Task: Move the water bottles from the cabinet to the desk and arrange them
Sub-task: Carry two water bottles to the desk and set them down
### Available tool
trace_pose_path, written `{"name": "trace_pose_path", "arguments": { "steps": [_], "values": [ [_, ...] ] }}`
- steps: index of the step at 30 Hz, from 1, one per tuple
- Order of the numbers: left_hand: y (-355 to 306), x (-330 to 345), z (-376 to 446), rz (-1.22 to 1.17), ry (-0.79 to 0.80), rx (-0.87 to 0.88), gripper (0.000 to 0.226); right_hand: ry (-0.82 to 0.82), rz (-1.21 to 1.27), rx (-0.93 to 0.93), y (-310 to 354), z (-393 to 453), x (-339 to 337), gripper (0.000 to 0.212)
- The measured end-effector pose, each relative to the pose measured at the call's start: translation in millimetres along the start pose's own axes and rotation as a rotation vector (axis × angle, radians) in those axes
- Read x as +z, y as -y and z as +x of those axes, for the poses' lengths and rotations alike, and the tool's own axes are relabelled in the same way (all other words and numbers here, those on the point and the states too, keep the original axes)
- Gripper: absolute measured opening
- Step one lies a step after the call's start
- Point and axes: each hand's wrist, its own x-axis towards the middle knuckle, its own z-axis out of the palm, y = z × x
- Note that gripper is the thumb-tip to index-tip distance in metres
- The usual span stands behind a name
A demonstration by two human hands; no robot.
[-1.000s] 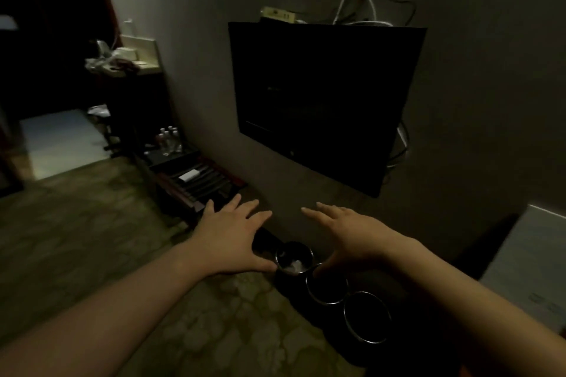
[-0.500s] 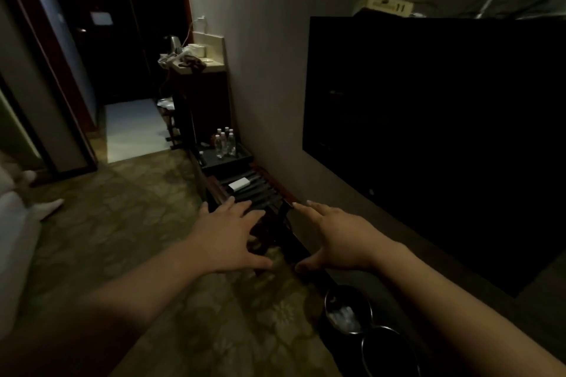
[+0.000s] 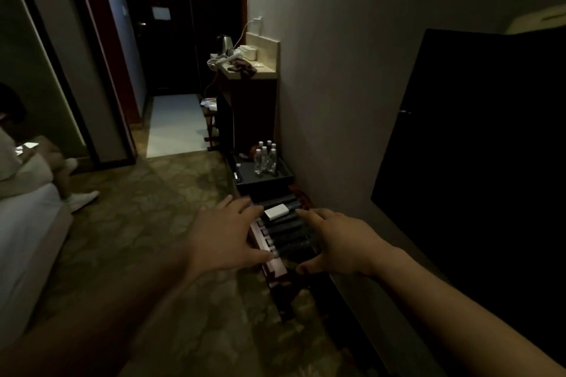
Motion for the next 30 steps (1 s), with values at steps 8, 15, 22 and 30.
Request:
{"name": "trace_pose_path", "arguments": {
  "steps": [8, 15, 22, 30],
  "values": [
    [159.6, 18.1, 147.0, 0.004, 0.000, 0.043, 0.103, 0.008, 0.022, 0.055, 21.8, 199.2, -0.9, 0.108],
    [263.4, 3.3, 271.2, 0.040, 0.032, 0.151, 0.103, -0.007, 0.119, 0.151, 38.9, 345.7, -20.0, 0.107],
    [328.0, 12.3, 394.9, 0.051, 0.066, 0.233, 0.101, -0.053, 0.137, 0.241, 5.4, 455.7, -24.8, 0.109],
    [372.7, 37.3, 571.4, 0.086, 0.095, 0.323, 0.098, -0.085, 0.145, 0.277, -71.6, 622.7, -25.6, 0.112]
  ]
}}
